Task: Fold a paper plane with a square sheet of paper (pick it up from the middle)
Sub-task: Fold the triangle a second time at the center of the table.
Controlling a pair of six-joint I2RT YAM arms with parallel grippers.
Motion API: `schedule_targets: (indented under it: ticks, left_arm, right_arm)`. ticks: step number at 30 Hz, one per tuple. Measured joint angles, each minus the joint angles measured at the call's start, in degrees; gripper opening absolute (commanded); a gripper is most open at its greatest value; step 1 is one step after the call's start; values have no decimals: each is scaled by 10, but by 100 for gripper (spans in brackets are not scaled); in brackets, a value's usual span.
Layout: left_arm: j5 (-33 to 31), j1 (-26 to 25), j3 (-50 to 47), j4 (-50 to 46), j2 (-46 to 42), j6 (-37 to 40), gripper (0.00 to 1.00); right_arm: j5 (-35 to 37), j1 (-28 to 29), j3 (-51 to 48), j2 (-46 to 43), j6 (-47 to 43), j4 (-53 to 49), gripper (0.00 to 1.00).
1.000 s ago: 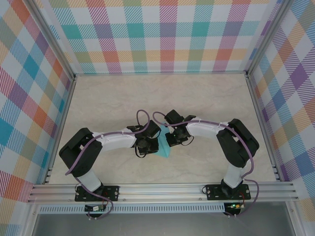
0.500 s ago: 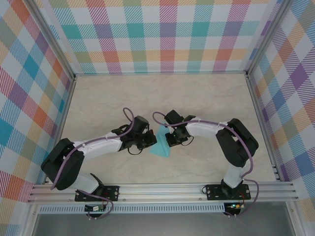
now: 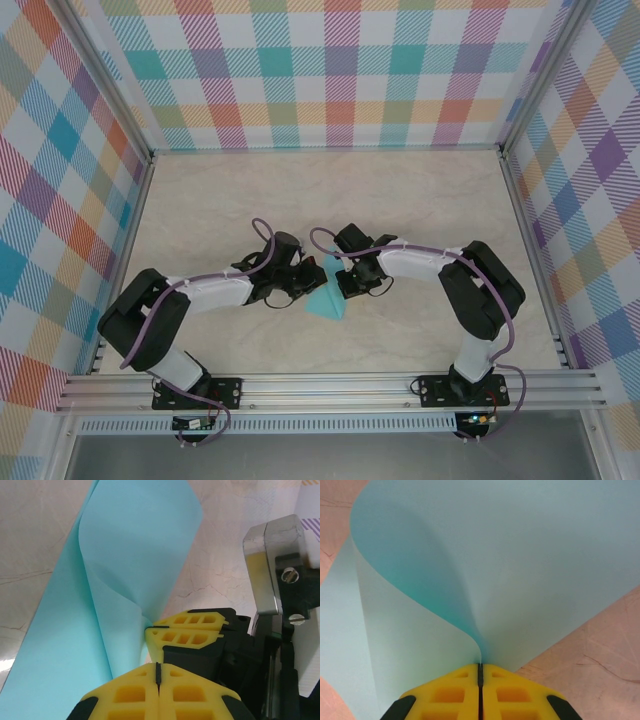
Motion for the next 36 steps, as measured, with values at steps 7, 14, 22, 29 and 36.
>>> schedule_targets:
  ticks: [7, 14, 22, 29, 36]
  left_arm:
    - [0, 0, 0, -1, 3, 0, 0]
    - [0, 0, 0, -4, 3, 0, 0]
    - [0, 0, 0, -4, 3, 1, 0]
    - [0, 0, 0, -4, 3, 1, 0]
    - [2, -1, 0, -3, 3, 0, 0]
  right_arm:
    - [-1, 0, 0, -7, 0, 0, 8]
    - [-5, 0, 0, -14, 0, -1, 8]
    - [-4, 0, 0, -9, -1, -2, 8]
    - [-4, 0, 2, 3, -2, 0, 8]
    - [-4, 0, 3, 4, -2, -2, 8]
